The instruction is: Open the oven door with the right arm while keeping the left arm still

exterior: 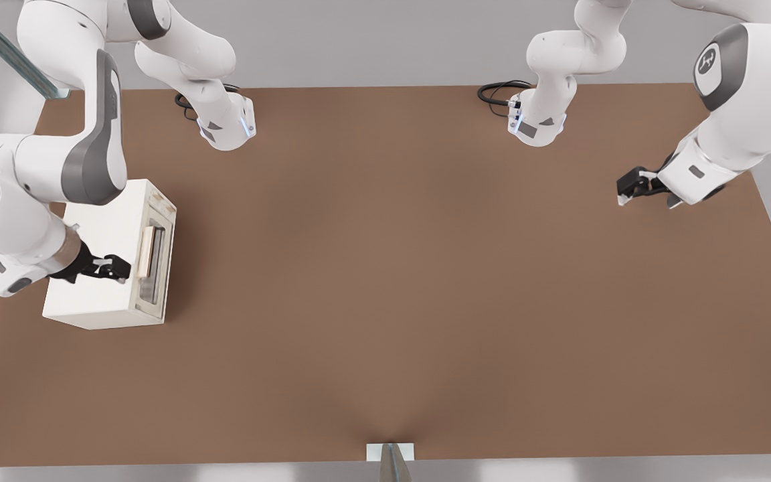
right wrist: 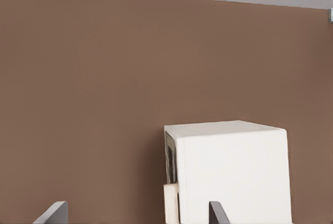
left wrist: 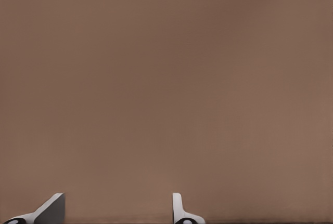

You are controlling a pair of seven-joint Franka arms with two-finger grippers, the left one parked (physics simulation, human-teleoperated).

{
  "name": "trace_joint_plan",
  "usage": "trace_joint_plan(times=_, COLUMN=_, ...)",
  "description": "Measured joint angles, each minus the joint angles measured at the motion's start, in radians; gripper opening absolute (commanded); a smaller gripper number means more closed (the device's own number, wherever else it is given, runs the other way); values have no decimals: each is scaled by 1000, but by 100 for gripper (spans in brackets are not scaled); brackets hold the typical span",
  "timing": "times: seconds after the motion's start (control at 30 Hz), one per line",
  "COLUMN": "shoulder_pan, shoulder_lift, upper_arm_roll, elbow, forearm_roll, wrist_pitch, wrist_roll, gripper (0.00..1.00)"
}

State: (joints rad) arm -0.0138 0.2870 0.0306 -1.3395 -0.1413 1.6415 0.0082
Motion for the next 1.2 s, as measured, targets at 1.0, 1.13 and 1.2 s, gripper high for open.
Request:
trace_joint_plan(times=1.0, shoulder_pan=342, shoulder_lift=40, upper_arm_roll=5, elbow=-514, forearm_roll=-718, wrist_pitch=-216, wrist_roll=536, gripper=21)
trace_joint_plan(times=1.13, shoulder_pan=298, shoulder_lift=53, upper_arm_roll=3, elbow=-549, forearm_roll=-758, wrist_pitch=-149, wrist_roll=596, gripper=21)
trace_joint_plan(times=1.2, shoulder_pan=290, shoulder_lift=74, upper_arm_roll=3, elbow=-551, forearm_roll=-770, wrist_pitch=-119, wrist_roll=621, gripper=21)
